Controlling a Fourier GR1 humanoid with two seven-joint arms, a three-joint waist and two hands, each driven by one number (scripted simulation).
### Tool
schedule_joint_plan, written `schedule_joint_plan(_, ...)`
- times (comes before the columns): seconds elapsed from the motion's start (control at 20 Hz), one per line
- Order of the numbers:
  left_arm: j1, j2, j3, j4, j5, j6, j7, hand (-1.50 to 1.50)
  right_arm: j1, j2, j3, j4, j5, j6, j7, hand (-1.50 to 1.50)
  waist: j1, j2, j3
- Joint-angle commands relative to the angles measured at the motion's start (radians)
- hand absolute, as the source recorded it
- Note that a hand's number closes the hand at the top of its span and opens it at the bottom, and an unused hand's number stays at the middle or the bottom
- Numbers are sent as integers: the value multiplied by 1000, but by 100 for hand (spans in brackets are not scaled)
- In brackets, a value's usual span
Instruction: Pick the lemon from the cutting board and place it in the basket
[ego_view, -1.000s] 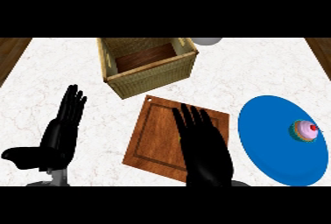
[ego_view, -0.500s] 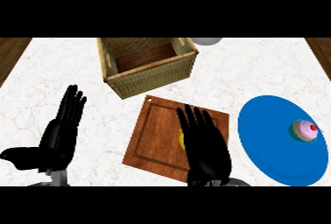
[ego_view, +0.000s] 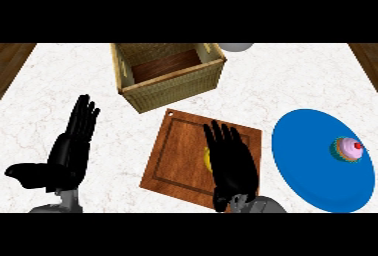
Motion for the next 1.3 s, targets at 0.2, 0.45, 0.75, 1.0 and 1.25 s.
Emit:
schedule_joint_plan(0.2, -5, -8, 5, -51, -3, -36, 54, 0, -57, 5, 21, 124, -43, -73, 1, -150, 4, 0, 0)
schedule_joint_plan(0.45, 107, -56, -26, -41, -54, -16, -57, 0, -8, 5, 24, 129, -10, -116, -38, -150, 5, 0, 0)
schedule_joint_plan(0.75, -13, -49, 15, -28, -47, -23, 54, 0, -12, 5, -61, 152, 11, -77, -102, -150, 0, 0, 0)
schedule_joint_plan(1.0, -30, -76, 24, 60, -54, -30, -29, 0, 23, 5, -43, 206, 22, -170, -147, -150, -1, 0, 0)
schedule_joint_plan(1.25, -30, -52, 56, 57, -48, -40, -40, 0, -58, -32, -27, 237, 23, -30, -203, 150, 0, 1, 0)
